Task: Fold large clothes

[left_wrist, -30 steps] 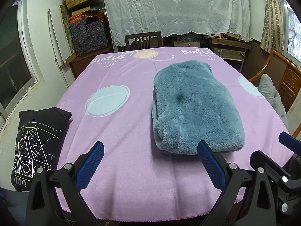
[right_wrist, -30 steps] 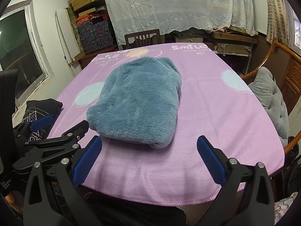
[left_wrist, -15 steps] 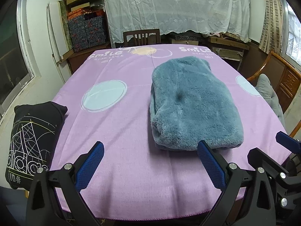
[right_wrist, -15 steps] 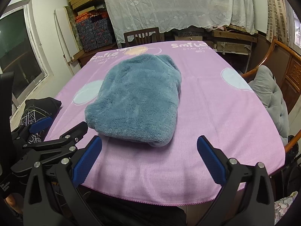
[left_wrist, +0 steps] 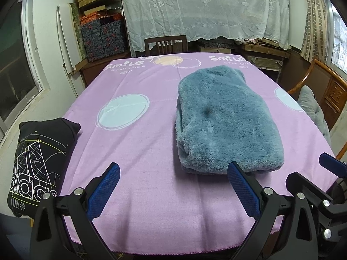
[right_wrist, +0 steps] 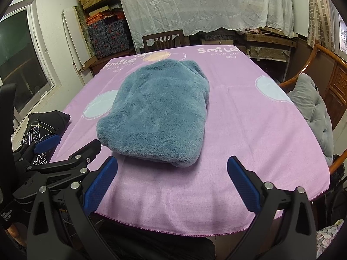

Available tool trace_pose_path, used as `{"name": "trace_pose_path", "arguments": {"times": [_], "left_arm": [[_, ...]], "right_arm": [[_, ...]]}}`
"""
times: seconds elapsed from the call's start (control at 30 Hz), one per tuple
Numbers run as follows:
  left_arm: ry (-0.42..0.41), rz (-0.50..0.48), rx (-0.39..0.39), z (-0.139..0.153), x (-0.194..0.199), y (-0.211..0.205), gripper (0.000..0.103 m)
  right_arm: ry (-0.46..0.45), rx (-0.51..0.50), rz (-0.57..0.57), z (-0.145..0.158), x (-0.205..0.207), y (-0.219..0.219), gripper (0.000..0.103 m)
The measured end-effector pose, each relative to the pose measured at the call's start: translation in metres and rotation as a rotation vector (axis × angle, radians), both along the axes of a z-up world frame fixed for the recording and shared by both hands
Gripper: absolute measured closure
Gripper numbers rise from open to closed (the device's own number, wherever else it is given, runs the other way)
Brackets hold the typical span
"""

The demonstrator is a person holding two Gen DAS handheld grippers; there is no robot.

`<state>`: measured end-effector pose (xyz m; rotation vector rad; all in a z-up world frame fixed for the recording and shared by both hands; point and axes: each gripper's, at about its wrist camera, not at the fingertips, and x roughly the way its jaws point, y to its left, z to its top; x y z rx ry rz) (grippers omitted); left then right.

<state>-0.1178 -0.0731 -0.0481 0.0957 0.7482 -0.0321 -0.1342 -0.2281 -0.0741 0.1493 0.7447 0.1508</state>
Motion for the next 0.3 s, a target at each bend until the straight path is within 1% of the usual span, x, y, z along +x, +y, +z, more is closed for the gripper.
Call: {"name": "trace_pose_path", "arguments": {"times": [0.1,0.2,0.3], "left_arm": [[0.012,-0.011,0.007,-0.0013,0.0026,-0.0012,0.003],[0.043,-0.016,-0.031,-0.0043,0.0064,0.0017,0.003],[0.036,-0.01,-0.025,-0.0041,0.0062,0.0014,0.003]], "right_arm": [[0.003,0.002,0.001,-0.0015,0.0006,-0.0002,0.004],[0.005,0.003,-0.003,-0.0024,0.0009,-0.0012,0.004],[0.004,0.01,-0.005,-0.0024,0.0006,-0.0025,0.004]]}}
